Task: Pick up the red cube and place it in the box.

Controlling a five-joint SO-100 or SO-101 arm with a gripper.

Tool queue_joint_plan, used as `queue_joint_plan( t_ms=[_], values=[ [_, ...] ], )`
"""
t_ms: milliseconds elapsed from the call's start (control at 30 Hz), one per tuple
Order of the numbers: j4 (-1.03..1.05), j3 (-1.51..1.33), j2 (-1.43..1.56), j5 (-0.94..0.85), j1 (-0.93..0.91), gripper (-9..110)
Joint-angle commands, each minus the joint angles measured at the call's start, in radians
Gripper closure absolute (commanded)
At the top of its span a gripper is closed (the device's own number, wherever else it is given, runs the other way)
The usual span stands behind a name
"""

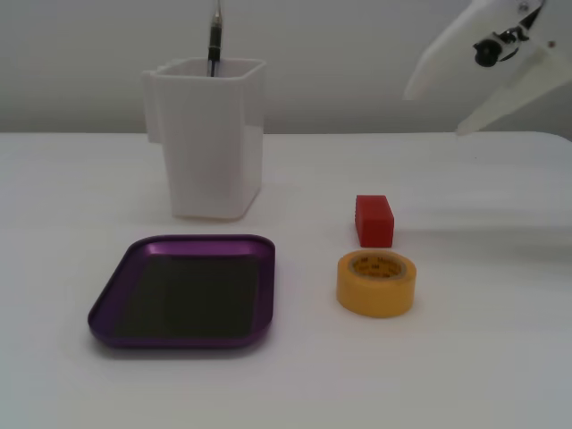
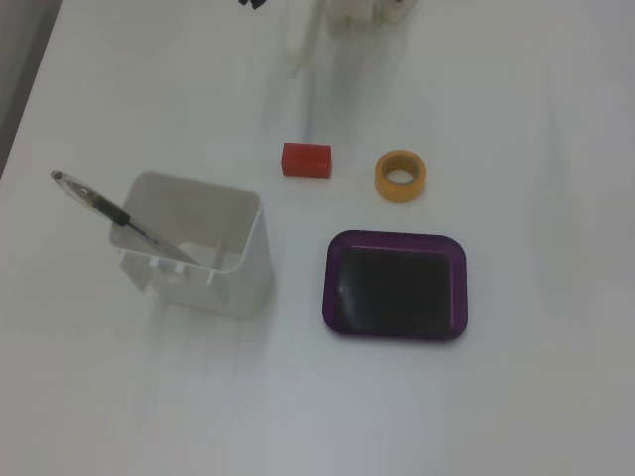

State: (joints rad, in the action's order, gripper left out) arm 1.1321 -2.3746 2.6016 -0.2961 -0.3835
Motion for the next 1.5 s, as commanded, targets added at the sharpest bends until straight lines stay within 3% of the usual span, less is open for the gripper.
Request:
queue_joint_plan(
  t_ms=[0,167,467,767,1300,1467],
  values=[
    [0.055,0.206,-0.267,-0.011,-0.006,80],
    [0.152,0.433,-0.568,-0.009,-0.006,72],
    [0.144,0.595,-0.853,-0.009,0.009,72],
    [0.061,0.583,-0.902,-0.009,0.103,72],
    [-0.074,0.48,-1.025,0.008,0.097,72],
    [-0.107,0.48,-1.085,0.0,0.098,77]
  ],
)
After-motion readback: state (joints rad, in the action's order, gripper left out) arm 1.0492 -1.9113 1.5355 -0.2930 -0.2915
